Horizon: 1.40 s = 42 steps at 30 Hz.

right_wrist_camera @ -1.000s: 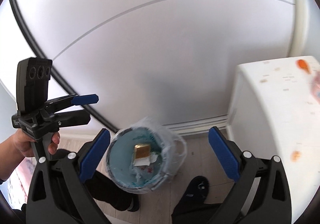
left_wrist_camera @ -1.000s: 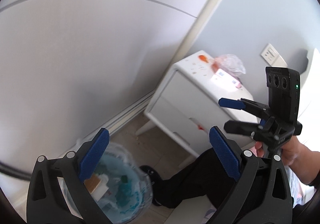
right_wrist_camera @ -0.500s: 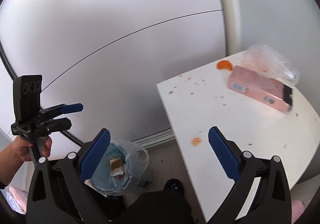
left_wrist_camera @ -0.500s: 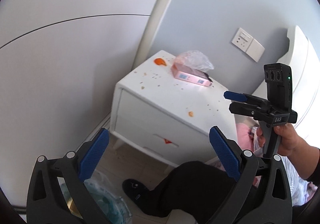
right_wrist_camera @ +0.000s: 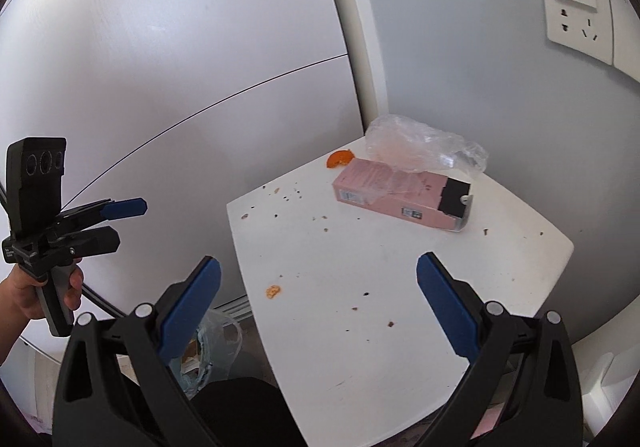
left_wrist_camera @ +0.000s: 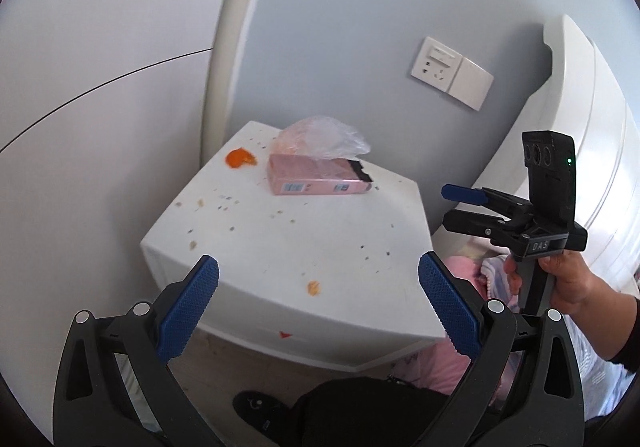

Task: Collect trash
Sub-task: 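Move both tools back to the table toward the pink box and plastic bag, then close both grippers on the clear plastic bag over the pink box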

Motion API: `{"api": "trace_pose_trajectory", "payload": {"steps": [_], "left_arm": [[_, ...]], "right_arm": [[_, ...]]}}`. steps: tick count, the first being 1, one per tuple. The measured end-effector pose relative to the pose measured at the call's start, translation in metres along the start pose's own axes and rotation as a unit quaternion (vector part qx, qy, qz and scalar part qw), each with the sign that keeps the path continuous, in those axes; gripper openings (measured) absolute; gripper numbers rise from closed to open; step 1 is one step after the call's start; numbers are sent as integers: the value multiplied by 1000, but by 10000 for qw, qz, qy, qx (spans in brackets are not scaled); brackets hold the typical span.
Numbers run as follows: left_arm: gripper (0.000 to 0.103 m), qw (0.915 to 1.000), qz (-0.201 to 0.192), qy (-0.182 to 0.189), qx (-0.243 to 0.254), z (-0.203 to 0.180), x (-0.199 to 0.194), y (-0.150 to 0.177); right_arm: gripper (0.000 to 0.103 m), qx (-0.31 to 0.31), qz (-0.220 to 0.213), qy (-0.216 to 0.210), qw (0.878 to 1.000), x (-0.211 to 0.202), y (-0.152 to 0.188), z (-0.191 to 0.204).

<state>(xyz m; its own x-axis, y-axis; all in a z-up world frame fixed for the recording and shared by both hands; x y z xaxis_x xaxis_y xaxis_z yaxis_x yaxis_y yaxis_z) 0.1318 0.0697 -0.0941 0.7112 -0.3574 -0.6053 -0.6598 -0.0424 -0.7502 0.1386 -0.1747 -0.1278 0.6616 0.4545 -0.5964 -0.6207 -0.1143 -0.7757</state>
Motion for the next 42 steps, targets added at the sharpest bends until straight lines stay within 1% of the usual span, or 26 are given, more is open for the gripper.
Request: {"api": "trace_pose_trajectory", "payload": {"steps": [3,5,9,15,17,19,23,28,31,34,37,39,42], "left_arm": [[97,9999,19,110,91,-9,14,-11],[97,9997,103,175,132,-15,27,-18],[97,9994,165,168,240,-24,49,-34],[97,9985,186,230,451,-28,79,-55],[97,9980,325,231,488,-26,93,-60],[97,9969,528,157,559,-22,108,-63],[97,9947,781,-42,665,-14,131,-72],[97,9932,794,-270,803,3,158,-94],[97,9919,880,-202,898,13,175,-105],[97,9892,1006,-10,1062,19,193,-113],[97,9857,1061,194,1292,21,206,-120],[97,9839,1071,338,1389,21,214,-125],[97,9806,1075,482,1567,20,227,-132]], "right_arm": [[96,36,-49,137,9999,-8,-4,-15],[96,53,-96,193,9998,-13,-8,-25],[96,143,-140,223,9996,-18,-14,-46],[96,104,-93,229,9996,-8,-28,-72],[96,17,-78,221,9997,-2,-33,-79],[96,-5,-53,154,9999,4,-38,-86],[96,45,11,19,10000,17,-50,-101],[96,148,82,-184,9997,41,-68,-116],[96,78,148,-351,9992,52,-75,-117],[96,-123,241,-482,9985,64,-81,-117],[96,-499,351,-500,9969,78,-84,-114],[96,-745,391,-438,9955,87,-86,-112],[96,-872,469,-406,9943,100,-88,-115]]}}
Point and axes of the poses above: each gripper's, at about its wrist camera, not at the fingertips, and x roughly the way its jaws point, z to its left, y to its underside, the point moved 5 cm from there along x, roughly the way its jaws point, and after that the axes turned 3 degrees about x, right-handed, at the moved point
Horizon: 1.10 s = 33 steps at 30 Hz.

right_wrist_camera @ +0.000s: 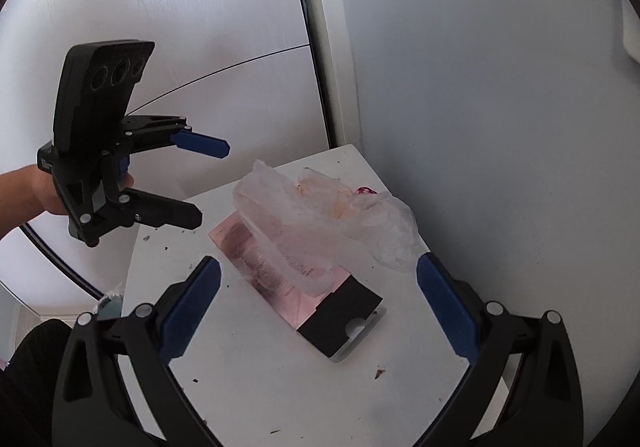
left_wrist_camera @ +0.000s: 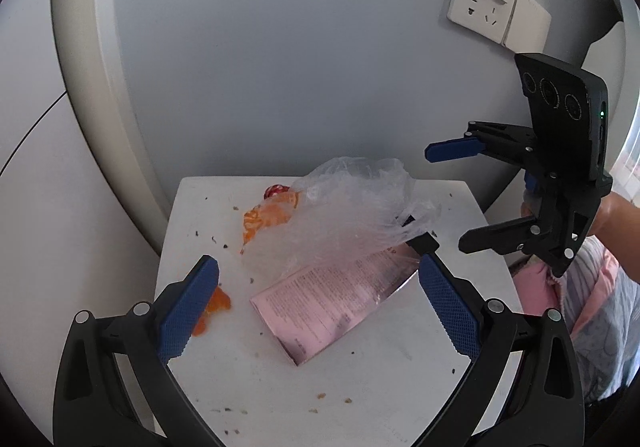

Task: Collect trash
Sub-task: 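Close both grippers on the clear plastic bag over the pink box, then lift the plastic bag with both grippers and carry it over the blue bin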

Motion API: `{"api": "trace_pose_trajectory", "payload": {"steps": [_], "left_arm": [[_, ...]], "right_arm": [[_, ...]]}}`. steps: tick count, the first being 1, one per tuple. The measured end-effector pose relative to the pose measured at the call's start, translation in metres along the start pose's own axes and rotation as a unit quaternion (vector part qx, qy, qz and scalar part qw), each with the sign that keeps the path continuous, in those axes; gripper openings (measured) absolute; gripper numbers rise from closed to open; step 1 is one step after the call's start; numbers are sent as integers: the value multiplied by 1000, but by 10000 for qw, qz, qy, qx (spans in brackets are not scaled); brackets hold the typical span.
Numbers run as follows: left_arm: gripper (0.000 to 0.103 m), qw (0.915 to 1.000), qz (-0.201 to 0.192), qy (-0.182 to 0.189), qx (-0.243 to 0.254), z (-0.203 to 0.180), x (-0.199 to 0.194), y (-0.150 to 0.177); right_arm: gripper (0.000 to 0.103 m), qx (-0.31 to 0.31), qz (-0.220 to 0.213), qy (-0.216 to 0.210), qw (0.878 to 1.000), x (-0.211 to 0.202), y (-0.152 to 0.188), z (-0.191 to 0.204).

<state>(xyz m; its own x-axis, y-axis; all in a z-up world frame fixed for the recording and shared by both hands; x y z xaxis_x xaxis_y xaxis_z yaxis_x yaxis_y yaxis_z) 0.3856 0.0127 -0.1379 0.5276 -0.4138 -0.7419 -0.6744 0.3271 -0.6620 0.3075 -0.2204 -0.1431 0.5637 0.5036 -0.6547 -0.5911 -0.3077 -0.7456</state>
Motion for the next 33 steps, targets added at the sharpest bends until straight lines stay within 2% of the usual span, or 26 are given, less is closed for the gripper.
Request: {"api": "trace_pose_trajectory", "payload": {"steps": [8,10,15,17,18,20,21,23,24,25,28,33], "left_arm": [[95,9985,92,432,335,-3,27,-9],[83,9977,156,518,400,-4,32,-9],[67,9976,152,569,355,-1,37,-9],[59,9976,135,586,328,-1,37,-8],[54,9977,143,587,322,0,38,-8],[41,9978,168,555,327,0,38,-7],[31,9978,186,545,324,-1,39,-6],[26,9979,192,543,298,-1,40,-6],[22,9980,186,535,286,-2,40,-6],[13,9981,187,523,276,-1,40,-7],[4,9982,173,511,269,-3,39,-9],[2,9983,113,519,250,-7,35,-6]], "right_arm": [[96,26,137,-155,9998,27,-12,-13],[96,5,198,-198,9996,32,-14,-14],[93,23,375,-147,9992,42,-12,-21],[73,3,464,-181,9988,43,-9,-21],[70,26,488,-189,9986,43,-8,-22],[59,54,522,-180,9985,40,-5,-22],[56,85,532,-178,9984,40,-4,-22],[37,202,566,-216,9980,41,-2,-24],[32,252,600,-233,9976,42,0,-25],[22,287,631,-256,9973,43,1,-24],[16,362,675,-260,9967,44,5,-22],[8,378,611,-164,9973,50,2,-19]]}}
Point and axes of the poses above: each gripper's, at about its wrist camera, not at the fingertips, and x roughly the way its jaws point, z to its left, y to its underside, the point moved 5 cm from there along x, roughly the way its jaws point, and after that the axes turned 3 degrees about x, right-handed, at the moved point
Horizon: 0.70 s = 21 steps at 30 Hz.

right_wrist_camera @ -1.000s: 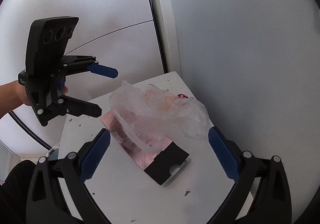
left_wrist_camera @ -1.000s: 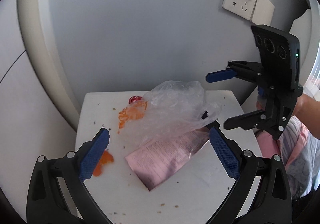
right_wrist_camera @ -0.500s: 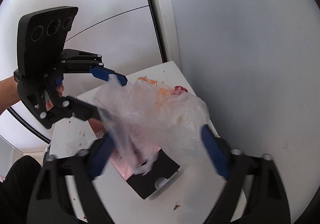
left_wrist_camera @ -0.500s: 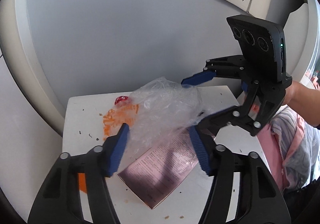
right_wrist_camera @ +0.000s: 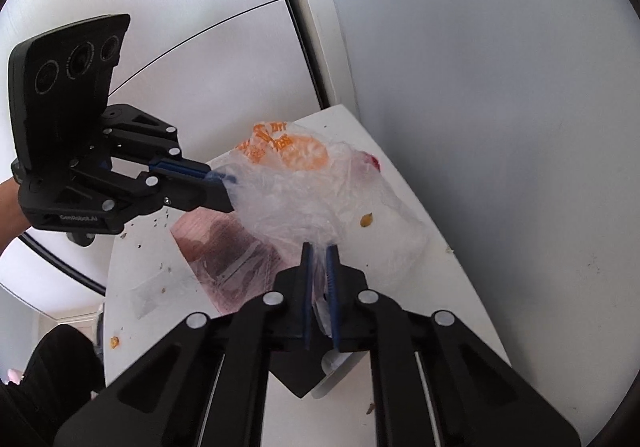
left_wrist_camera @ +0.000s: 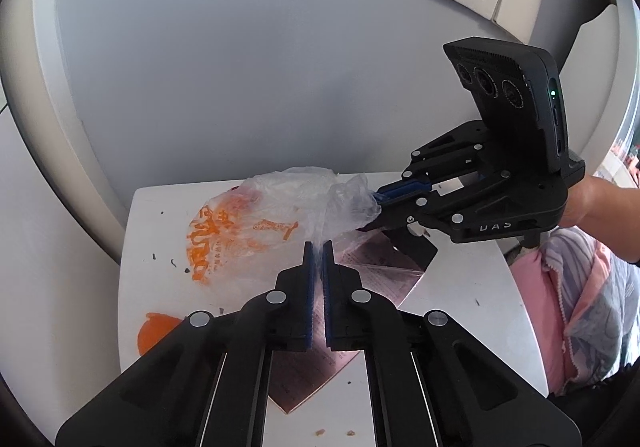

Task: Collect trash
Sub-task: 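Lift the plastic bag with both grippers and carry it over the blue bin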

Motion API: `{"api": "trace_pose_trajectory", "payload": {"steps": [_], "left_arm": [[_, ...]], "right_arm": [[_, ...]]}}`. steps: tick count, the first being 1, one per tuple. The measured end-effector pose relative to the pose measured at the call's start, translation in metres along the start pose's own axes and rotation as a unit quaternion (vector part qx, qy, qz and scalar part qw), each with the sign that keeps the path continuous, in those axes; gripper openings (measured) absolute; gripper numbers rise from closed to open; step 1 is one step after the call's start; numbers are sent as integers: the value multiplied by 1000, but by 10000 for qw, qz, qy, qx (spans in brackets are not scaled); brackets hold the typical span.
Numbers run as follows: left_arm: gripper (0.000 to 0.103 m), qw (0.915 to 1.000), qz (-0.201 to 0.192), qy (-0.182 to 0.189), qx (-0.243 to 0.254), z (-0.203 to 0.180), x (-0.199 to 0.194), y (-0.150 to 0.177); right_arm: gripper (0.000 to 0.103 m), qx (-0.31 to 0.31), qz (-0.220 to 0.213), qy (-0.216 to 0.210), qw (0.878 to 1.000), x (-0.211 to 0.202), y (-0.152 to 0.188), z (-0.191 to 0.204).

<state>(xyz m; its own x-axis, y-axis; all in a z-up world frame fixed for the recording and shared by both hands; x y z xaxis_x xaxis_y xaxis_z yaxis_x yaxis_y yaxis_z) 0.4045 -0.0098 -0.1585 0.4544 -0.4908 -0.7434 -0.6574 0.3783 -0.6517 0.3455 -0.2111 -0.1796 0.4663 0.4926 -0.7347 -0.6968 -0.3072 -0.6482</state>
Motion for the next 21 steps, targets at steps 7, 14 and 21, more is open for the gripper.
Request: {"api": "trace_pose_trajectory", "payload": {"steps": [7,14,21], "left_arm": [[2,9997,-193,-101,-69,-8,-22,-2],[2,9987,-442,-246,-59,-29,-60,-10],[2,9975,-551,-439,-53,-53,-93,-3]], "right_arm": [[6,61,-240,-110,9996,-22,-2,10],[6,-30,-548,-205,9983,-57,-8,33],[6,-230,-701,-303,9968,-84,-5,65]]}}
Point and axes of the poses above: each gripper's, at about its wrist camera, not at the fingertips, and x roughly the way its jaws point, z to its left, y to its underside, the point moved 5 cm from there along x, roughly the way its jaws point, and after that the axes turned 3 degrees about x, right-handed, at the moved point
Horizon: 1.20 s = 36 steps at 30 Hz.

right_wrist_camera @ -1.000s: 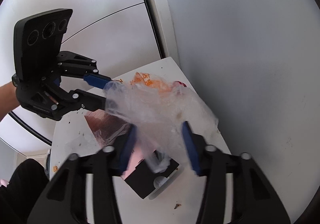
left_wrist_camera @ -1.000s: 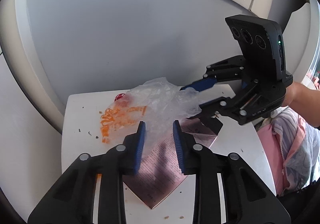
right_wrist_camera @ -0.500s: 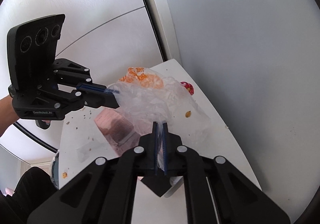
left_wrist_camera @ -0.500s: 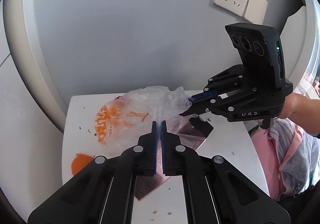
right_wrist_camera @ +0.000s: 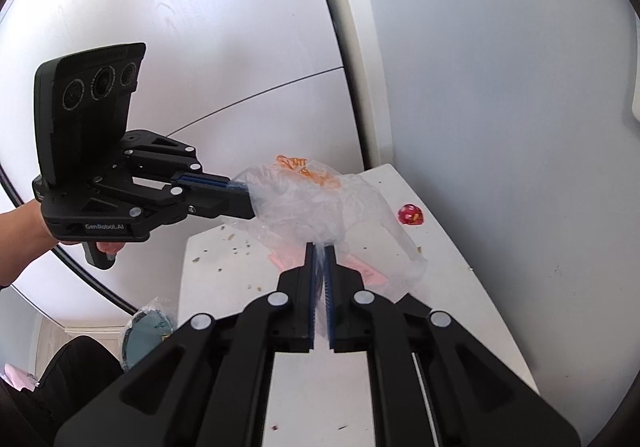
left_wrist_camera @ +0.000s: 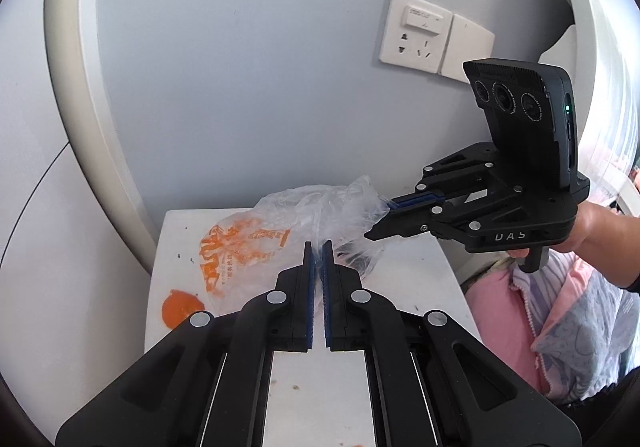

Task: Collect trash
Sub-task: 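Lift the plastic bag with both grippers and carry it over the blue bin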

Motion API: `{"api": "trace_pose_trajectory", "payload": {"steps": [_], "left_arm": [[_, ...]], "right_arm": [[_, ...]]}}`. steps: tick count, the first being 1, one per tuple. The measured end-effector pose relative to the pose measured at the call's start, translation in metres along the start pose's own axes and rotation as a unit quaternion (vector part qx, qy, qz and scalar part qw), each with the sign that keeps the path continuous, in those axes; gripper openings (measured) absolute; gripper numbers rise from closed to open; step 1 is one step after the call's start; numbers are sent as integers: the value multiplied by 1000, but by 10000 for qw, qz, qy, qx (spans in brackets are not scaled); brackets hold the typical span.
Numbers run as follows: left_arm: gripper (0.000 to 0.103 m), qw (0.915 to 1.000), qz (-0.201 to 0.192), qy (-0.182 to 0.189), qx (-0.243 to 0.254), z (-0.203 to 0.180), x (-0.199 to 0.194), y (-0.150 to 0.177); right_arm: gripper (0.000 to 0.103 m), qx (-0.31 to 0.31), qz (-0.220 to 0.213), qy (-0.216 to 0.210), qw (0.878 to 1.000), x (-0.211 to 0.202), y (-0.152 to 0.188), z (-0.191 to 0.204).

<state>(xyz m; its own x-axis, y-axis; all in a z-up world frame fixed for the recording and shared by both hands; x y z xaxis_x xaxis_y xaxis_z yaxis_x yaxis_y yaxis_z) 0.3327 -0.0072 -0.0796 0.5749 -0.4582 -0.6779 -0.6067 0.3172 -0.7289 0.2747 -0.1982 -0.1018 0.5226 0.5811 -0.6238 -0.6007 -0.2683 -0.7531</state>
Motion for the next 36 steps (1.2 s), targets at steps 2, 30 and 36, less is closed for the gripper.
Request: {"api": "trace_pose_trajectory", "payload": {"steps": [2,30,36], "left_arm": [[2,10000,-36,-45,-22,-6,-11,3],[2,9842,-304,-1344,-1109,-23,-201,149],[2,9753,-335,-1587,-1499,-25,-234,202]], "right_arm": [[6,-16,-22,-47,10000,-5,1,7],[6,-1099,310,-1298,9850,49,27,219],[6,-1363,584,-1558,9766,74,48,271]]}}
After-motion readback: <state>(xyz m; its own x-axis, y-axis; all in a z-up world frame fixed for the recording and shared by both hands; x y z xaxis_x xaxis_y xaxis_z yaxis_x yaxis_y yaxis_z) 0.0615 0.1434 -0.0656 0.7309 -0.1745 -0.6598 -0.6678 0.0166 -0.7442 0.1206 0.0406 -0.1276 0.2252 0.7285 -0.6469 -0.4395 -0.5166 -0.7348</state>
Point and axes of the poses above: each gripper's, at about its wrist camera, not at the fingertips, and x roughly the way its jaws point, z to its left, y to its underside, the point moved 5 cm from there along x, roughly the way its jaws point, and after that the axes turned 3 degrees about x, right-handed, at the moved point
